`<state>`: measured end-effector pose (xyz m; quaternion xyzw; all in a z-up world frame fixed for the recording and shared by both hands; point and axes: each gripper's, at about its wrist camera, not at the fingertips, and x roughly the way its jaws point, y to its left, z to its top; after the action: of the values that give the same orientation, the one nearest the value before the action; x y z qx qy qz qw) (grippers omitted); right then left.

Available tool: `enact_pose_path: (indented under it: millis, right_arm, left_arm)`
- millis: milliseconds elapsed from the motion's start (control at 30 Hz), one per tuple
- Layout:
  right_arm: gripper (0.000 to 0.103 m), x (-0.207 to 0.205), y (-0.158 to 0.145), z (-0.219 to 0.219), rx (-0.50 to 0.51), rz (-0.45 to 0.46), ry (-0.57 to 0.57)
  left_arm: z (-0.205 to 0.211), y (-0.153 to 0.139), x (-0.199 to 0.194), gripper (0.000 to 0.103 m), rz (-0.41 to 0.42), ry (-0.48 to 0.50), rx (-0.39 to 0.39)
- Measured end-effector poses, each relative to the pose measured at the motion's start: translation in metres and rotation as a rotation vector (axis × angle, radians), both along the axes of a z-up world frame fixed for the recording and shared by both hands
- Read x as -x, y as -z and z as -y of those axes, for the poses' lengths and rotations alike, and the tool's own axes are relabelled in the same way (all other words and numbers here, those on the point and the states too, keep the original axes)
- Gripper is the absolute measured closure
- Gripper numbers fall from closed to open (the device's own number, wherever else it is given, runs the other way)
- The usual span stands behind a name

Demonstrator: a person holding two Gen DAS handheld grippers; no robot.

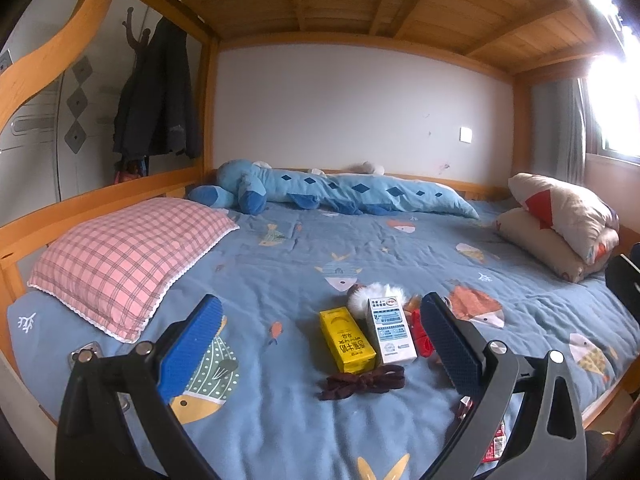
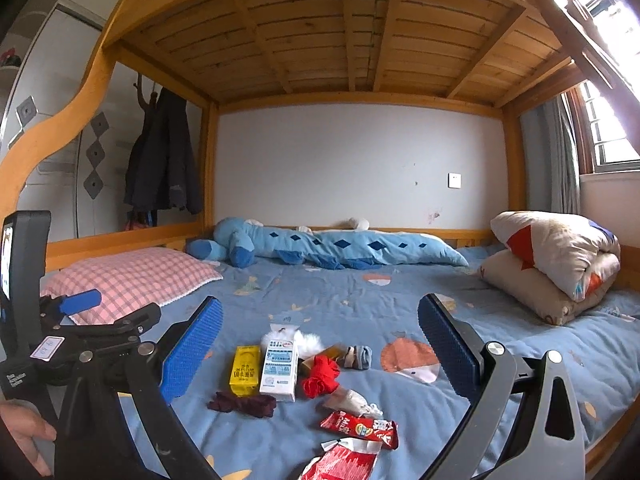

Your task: Collect trash

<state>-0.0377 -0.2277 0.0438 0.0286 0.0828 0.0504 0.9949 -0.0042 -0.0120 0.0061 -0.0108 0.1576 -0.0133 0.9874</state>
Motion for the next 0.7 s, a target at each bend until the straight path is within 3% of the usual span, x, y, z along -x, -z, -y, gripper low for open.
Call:
enact_pose_path:
  millis: [700]
  right_arm:
    - [0.008, -0.006, 0.002, -0.002, -0.011, -0.02, -0.032]
  left_arm:
    - [-0.007, 0.007, -0.011, 0.004, -0.021, -0.009, 0.016]
